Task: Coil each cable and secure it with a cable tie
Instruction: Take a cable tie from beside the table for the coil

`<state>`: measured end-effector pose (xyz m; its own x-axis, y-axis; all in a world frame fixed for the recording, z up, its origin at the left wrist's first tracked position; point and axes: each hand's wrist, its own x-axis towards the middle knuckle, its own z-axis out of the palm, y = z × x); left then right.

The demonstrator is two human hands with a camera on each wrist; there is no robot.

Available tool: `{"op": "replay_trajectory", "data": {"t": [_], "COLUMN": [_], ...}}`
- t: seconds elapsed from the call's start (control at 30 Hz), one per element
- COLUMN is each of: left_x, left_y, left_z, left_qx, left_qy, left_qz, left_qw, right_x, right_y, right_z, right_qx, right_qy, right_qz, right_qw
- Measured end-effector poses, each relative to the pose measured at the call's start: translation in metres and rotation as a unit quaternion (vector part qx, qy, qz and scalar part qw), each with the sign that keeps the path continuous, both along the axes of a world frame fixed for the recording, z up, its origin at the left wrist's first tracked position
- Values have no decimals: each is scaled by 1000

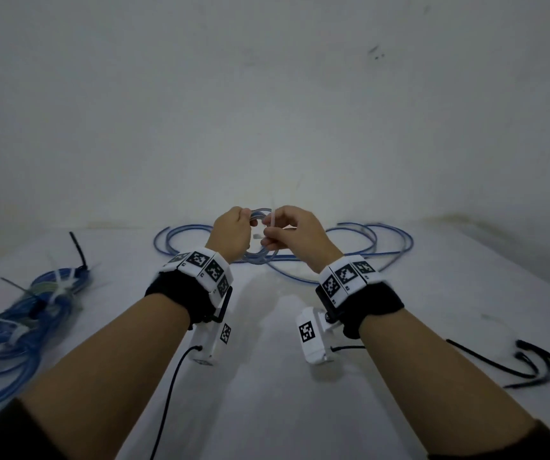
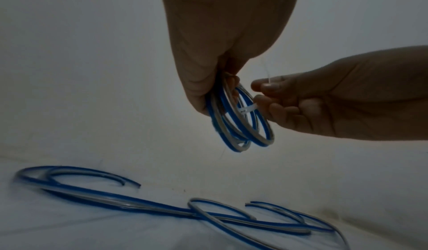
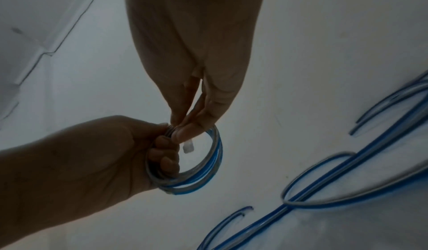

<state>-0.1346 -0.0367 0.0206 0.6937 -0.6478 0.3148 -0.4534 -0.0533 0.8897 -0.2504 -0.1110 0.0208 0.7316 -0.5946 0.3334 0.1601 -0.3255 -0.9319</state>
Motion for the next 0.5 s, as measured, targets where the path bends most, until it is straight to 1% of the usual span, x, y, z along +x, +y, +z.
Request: {"op": "replay_trajectory", "data": {"t": [0.1,0.3,0.37,0.5], "left_x": [14,28,31,37], "left_y": [16,42,47,56], "left_z": [-1,2,4,7], "left_qx": [7,92,83,85], "left_qy": [11,15,46,63], "left_qz": [-2,-37,-49,-56], "left_qw": [1000,995,994,993], "right_x": [17,39,43,48], "right_y": [10,24,27,33], "right_z": [-2,-5,-5,-5], "right_qx": [9,-28,-31,1], "right_qy": [-30,-41,-47,-49], "right_qz": [9,8,10,29], "right_qw": [999,999,998,998]}}
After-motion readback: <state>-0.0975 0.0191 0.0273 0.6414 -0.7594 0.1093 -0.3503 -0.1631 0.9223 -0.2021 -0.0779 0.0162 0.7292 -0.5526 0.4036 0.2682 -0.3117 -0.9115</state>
